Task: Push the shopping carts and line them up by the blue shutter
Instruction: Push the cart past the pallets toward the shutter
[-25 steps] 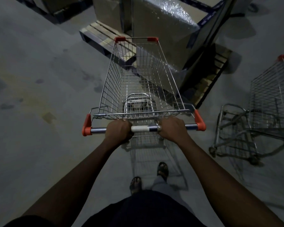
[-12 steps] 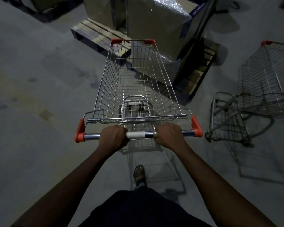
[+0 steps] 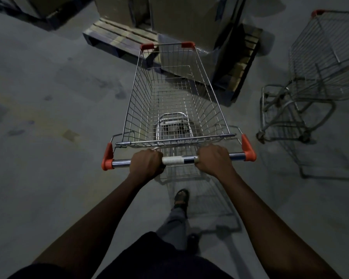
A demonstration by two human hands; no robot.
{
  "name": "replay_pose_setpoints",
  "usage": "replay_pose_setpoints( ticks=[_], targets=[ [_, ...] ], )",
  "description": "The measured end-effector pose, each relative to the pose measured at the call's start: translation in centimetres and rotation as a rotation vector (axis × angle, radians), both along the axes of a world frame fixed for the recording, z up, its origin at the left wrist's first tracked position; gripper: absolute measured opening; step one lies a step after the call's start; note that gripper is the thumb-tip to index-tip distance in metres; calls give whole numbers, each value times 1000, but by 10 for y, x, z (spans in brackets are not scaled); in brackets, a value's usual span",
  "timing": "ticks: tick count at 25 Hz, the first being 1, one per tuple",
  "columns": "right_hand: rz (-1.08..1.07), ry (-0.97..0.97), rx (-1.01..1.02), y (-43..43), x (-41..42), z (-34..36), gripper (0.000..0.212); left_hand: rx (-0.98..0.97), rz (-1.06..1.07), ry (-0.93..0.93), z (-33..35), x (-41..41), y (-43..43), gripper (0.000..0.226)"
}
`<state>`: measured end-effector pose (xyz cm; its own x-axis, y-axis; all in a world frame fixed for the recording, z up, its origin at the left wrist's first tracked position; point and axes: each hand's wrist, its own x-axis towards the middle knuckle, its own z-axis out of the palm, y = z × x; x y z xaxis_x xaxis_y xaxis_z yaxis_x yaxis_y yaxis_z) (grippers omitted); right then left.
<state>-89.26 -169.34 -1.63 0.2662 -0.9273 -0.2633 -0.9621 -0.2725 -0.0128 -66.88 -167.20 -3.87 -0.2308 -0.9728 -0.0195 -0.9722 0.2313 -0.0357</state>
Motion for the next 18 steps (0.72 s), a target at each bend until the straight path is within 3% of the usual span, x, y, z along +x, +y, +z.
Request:
replay_pose_setpoints(
  ticks=[10,18],
  targets=[
    [-224,-24,38,133,67,4,27,-49,-232,-39,5,65,84,29],
    [-462,-45,16,203,162,-1,26,92,-452,-112,10,141,90,24]
  ],
)
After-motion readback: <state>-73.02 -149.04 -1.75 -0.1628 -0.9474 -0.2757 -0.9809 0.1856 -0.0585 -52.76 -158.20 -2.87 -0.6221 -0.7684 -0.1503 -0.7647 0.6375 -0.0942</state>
